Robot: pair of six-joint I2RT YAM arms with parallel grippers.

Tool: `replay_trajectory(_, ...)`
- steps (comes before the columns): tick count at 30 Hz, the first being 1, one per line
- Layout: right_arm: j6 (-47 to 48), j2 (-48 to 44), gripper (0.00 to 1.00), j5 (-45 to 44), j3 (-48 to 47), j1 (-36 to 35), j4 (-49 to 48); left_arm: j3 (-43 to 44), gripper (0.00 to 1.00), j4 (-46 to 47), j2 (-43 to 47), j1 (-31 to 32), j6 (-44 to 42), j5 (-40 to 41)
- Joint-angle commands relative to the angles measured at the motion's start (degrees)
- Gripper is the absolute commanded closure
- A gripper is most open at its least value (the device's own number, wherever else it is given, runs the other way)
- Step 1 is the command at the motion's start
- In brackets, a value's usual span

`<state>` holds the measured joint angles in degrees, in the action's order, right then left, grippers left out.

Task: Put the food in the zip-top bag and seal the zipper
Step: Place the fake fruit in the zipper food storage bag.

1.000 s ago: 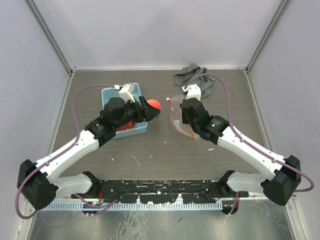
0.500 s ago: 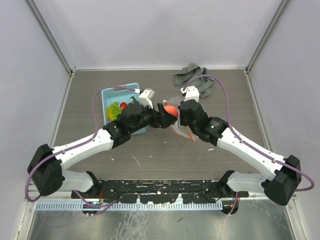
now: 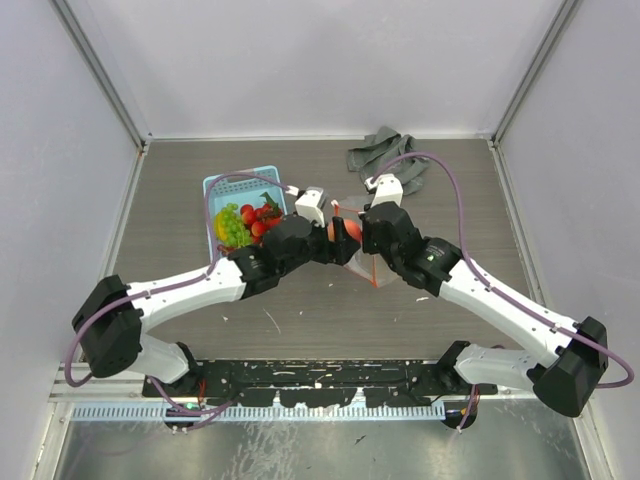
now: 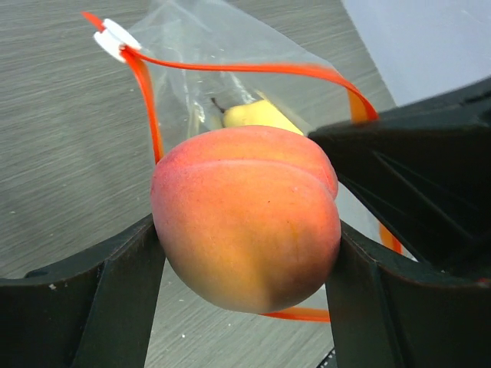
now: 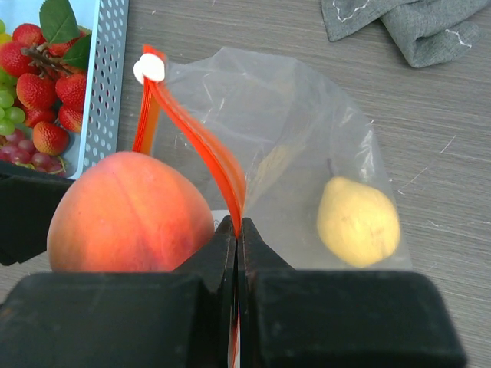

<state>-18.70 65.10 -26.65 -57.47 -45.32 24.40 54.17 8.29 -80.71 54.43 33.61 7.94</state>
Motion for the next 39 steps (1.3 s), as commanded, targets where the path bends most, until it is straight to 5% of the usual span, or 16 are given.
replay_trajectory(1, -1.16, -1.96, 0.99, 0.86, 0.22, -0.34, -3.35, 5.28, 0.48, -3.83, -1.52, 0.92, -2.22, 8.27)
replay_trajectory(15, -1.34, -2.2, 0.99, 0.77, 1.48, -0.29, -4.01, 7.39, 0.19, -5.37, -3.61, 2.54, -2.14, 8.92)
replay_trajectory(39, -1.87, -4.06, 0.99, 0.14, 3.57, -0.3, -6.77, 8.87, 0.09, -7.66, -3.73, 3.06, -3.1, 7.35)
